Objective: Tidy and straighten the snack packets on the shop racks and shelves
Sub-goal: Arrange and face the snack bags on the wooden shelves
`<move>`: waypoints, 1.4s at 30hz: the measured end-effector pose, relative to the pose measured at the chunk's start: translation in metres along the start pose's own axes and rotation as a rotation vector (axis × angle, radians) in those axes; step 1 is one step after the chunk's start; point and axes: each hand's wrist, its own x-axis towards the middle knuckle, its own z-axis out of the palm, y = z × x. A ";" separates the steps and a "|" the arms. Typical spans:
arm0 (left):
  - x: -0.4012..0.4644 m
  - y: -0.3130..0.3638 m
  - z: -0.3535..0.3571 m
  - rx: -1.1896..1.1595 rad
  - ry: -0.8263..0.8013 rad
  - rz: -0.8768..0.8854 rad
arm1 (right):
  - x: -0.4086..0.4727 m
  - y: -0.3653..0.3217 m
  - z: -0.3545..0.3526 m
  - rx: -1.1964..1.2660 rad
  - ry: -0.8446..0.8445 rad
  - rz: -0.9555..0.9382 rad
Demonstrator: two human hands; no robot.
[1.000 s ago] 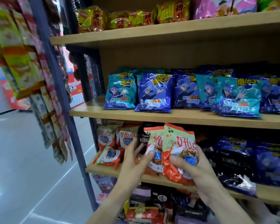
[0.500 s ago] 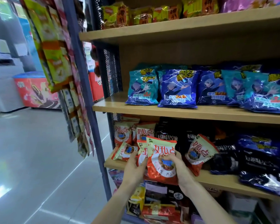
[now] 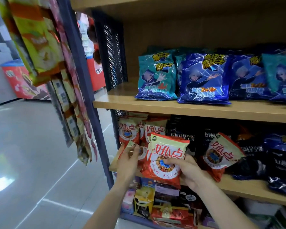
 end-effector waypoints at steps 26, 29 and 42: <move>0.158 -0.053 -0.017 0.723 0.119 0.685 | 0.090 -0.015 0.051 -0.042 0.185 0.004; 0.161 -0.060 -0.010 0.748 0.177 0.677 | 0.117 -0.011 0.066 -0.118 0.214 -0.067; 0.115 -0.067 0.008 0.680 0.295 0.841 | 0.159 0.011 0.070 -0.424 0.230 -0.103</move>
